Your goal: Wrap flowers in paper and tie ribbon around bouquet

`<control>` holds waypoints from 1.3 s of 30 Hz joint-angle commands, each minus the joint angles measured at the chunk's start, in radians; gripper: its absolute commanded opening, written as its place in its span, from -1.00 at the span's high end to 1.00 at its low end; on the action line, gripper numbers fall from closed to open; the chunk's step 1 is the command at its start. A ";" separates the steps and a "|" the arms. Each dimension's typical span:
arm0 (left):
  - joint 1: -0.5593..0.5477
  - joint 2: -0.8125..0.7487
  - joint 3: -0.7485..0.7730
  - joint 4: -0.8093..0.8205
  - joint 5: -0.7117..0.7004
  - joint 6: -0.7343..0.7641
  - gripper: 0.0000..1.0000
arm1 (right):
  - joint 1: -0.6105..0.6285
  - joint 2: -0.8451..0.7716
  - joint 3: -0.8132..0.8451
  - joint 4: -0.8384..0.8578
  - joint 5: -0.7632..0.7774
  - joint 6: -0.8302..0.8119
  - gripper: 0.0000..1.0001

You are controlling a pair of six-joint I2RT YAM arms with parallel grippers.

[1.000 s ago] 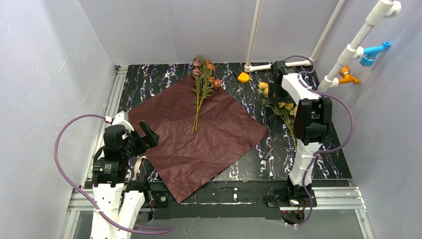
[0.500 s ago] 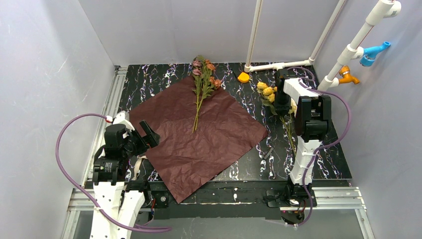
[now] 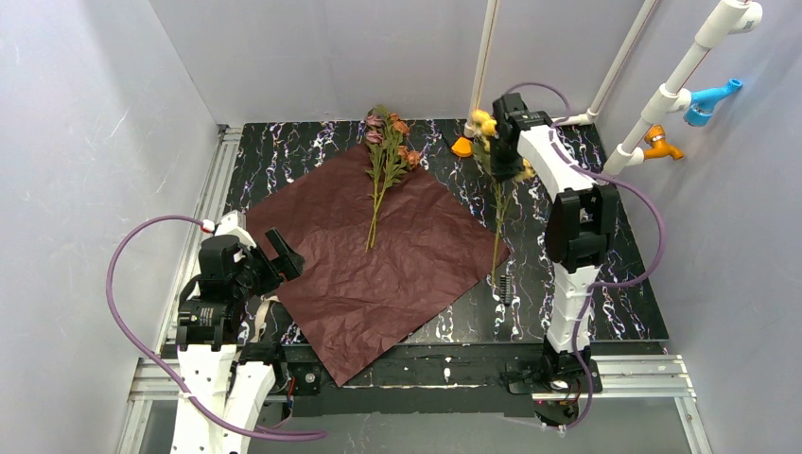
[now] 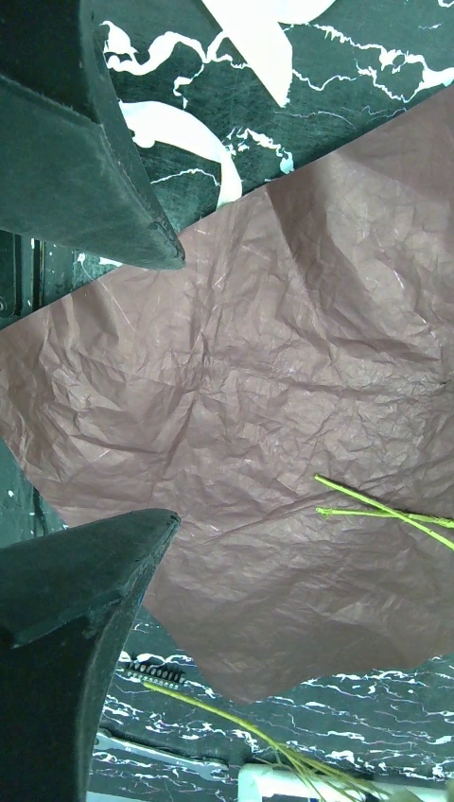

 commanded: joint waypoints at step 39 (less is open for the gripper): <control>0.007 -0.011 -0.008 -0.003 0.011 0.007 -0.93 | 0.080 -0.090 -0.357 0.284 0.000 0.215 0.02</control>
